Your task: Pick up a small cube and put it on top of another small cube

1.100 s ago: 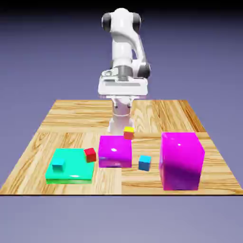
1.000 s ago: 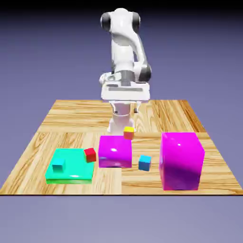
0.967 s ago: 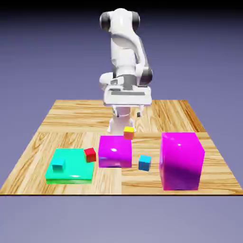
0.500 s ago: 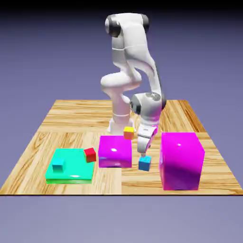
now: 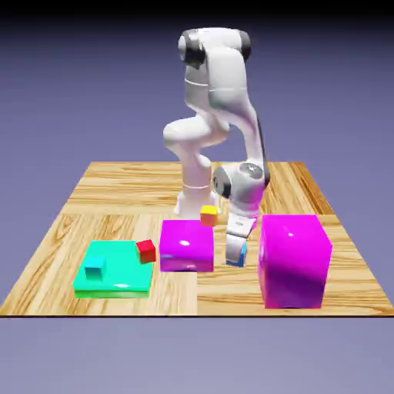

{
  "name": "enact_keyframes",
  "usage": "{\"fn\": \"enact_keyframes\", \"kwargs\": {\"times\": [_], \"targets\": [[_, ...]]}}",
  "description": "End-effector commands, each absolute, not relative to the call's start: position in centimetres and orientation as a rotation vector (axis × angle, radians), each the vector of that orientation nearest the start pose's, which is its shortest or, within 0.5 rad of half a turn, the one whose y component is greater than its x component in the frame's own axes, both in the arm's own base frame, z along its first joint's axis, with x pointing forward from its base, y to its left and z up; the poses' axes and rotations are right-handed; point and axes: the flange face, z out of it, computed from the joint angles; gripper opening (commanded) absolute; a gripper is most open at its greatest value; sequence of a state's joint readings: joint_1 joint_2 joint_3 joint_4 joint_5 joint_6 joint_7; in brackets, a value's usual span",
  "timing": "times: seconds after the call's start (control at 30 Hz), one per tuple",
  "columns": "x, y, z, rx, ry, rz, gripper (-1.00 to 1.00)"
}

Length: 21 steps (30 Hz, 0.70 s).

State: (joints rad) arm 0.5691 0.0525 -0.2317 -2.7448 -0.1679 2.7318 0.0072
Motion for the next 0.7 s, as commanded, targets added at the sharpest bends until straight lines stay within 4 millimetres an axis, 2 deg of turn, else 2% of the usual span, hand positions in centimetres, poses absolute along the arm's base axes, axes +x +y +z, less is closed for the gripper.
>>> {"fn": "enact_keyframes", "kwargs": {"times": [0.0,0.2,0.4,0.67], "targets": [[36.3,13.3,19.8,-3.129,-0.777,0.081,-1.0],[35.7,12.1,25.7,-3.095,-0.58,0.082,-1.0],[34.0,10.5,30.9,-3.074,-0.418,0.069,-1.0],[30.5,8.7,35.7,-3.082,-0.217,0.054,-1.0]]}}
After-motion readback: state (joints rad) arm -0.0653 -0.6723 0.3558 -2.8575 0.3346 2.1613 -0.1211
